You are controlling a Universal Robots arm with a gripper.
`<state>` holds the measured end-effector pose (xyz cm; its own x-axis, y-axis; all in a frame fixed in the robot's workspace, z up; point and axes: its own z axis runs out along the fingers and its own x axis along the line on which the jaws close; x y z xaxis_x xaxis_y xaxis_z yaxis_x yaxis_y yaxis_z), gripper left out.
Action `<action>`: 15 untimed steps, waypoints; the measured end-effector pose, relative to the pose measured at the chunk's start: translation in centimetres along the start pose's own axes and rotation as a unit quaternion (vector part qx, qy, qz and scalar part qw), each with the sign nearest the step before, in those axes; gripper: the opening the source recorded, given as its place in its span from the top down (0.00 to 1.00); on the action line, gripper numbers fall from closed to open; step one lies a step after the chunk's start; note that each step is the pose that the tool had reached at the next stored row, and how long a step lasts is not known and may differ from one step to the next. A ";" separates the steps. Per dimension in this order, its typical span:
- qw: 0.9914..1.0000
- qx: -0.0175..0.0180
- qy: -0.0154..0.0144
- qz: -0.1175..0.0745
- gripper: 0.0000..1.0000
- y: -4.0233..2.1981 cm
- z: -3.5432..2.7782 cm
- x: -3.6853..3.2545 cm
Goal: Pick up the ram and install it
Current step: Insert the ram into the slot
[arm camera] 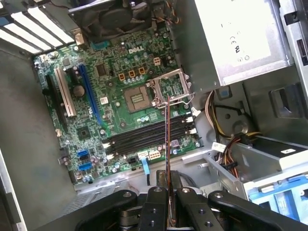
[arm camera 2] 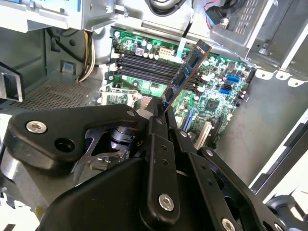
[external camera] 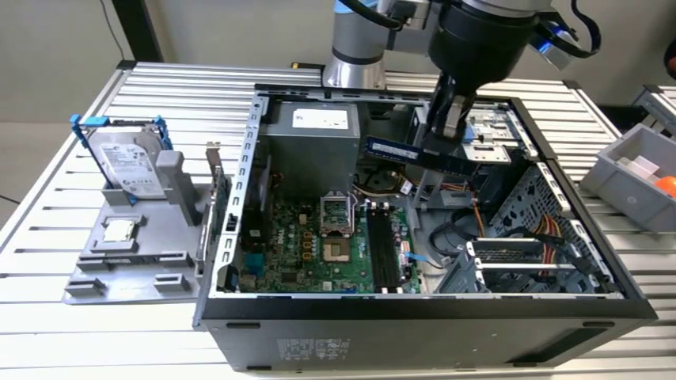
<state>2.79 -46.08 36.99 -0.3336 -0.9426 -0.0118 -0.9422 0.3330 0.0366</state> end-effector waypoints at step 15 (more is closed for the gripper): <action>0.998 0.001 -0.002 0.062 1.00 -0.24 -0.02 0.68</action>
<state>2.79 -46.79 36.99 -0.4471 -0.8944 -0.0118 -0.8941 0.4464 0.0366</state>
